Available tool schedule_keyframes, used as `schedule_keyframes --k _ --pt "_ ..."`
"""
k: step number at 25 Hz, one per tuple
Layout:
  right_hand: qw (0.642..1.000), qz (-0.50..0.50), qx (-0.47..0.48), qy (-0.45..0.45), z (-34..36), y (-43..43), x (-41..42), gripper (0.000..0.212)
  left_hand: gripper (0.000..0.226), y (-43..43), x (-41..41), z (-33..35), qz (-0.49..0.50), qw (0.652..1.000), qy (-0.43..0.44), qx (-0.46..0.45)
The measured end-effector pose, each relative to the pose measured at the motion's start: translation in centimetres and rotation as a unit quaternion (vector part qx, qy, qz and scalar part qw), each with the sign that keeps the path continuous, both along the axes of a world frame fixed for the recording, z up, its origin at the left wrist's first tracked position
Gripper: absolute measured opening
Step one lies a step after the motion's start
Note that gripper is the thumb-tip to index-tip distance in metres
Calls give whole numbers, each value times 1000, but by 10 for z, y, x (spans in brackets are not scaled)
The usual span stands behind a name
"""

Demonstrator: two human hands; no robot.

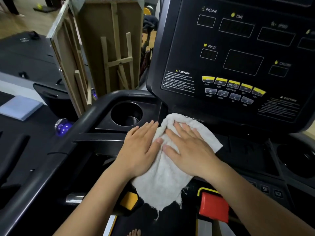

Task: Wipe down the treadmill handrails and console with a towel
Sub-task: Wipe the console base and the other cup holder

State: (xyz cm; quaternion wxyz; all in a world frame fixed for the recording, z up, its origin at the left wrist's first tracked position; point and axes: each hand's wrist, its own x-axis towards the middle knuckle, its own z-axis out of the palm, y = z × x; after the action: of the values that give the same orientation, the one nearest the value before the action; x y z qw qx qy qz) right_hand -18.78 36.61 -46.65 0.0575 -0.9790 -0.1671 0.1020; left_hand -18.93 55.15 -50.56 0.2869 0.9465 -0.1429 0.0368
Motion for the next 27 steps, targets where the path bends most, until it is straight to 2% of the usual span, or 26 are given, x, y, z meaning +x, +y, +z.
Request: schedule_keyframes --k 3,5,7,9,11,14,17,21,24,27 --pt "999 40 27 -19 0 11 12 62 61 -1 -5 5 5 997 16 -81" --pt "994 82 69 -20 2 -8 4 54 48 -1 -10 9 5 989 30 -144" --pt "989 91 119 6 4 -39 0 46 41 6 -7 14 2 984 46 -170" --pt "986 41 161 23 10 -58 8 42 45 14 1 14 -8 990 22 -137" --pt "988 15 151 13 12 -46 20 45 48 19 14 11 -24 995 -3 -101" --pt "988 42 150 18 8 -2 18 58 53 17 26 12 -34 995 -12 -95" --pt "981 57 181 38 6 -21 3 52 49 18 30 10 -40 996 -22 -81" --pt "993 -2 110 53 7 -38 6 65 39 20 35 1 -30 998 -34 -42" --pt "996 24 86 13 2 -1 10 61 41 20 36 -3 -35 998 -32 -41" --pt "996 42 78 31 2 2 6 59 41 18 34 -4 -38 998 -37 -35"
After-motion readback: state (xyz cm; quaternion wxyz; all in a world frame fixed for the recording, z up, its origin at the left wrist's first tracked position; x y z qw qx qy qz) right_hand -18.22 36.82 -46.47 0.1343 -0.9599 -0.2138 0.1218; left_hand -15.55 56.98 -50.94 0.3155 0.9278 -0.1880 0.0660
